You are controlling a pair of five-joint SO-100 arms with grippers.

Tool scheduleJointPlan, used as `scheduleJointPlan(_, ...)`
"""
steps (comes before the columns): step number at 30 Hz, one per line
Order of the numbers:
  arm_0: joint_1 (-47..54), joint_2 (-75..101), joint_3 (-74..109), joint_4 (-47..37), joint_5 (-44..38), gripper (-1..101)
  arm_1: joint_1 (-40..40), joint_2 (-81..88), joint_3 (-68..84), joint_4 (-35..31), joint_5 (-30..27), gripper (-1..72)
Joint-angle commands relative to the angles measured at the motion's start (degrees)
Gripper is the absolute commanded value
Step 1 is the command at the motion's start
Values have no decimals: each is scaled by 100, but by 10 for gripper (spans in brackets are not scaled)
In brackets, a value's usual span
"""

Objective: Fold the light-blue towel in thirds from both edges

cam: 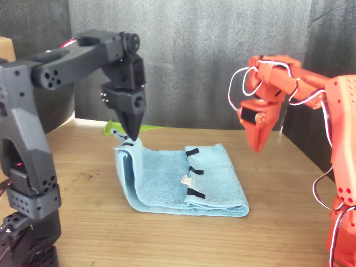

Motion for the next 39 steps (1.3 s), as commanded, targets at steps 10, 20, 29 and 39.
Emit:
scheduleJointPlan(10,-1081,-1459,-2065,826,132,-2,132,237,-62,123,176,8)
scheduleJointPlan(20,-1441,-2558,-3771,1248,299,-3,123,308,-18,132,211,9)
scheduleJointPlan(29,-1582,-3173,-4324,1248,246,-3,123,281,-18,132,220,10)
scheduleJointPlan(39,-1696,-3727,-4869,1257,211,45,176,246,-35,132,202,14)
